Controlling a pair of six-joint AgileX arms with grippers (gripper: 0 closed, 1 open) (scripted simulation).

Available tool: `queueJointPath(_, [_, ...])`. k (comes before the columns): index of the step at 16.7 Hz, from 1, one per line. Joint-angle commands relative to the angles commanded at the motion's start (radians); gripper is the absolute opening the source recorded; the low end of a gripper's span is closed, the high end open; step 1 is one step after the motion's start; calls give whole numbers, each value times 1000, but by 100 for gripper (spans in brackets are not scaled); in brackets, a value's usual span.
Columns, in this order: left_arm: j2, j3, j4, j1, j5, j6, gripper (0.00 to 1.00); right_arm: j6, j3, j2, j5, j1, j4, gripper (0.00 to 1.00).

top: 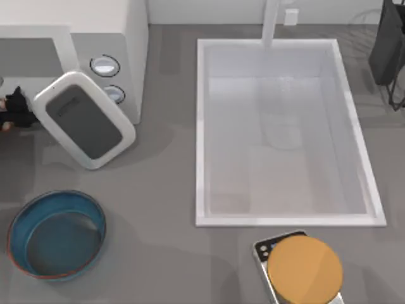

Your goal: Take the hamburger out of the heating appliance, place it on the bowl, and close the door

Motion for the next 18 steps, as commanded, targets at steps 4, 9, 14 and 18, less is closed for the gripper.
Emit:
queueJointPath(4, [-66, -126, 92, 13, 13, 4, 0, 0, 0, 0, 0, 0, 0, 100])
queueJointPath(9, [-67, -126, 93, 8, 11, 6, 0, 0, 0, 0, 0, 0, 0, 100])
queueJointPath(14, [-170, -63, 86, 27, -57, -10, 0, 0, 0, 0, 0, 0, 0, 100])
queueJointPath(18, [-347, -30, -63, 1, -80, -15, 0, 0, 0, 0, 0, 0, 0, 100])
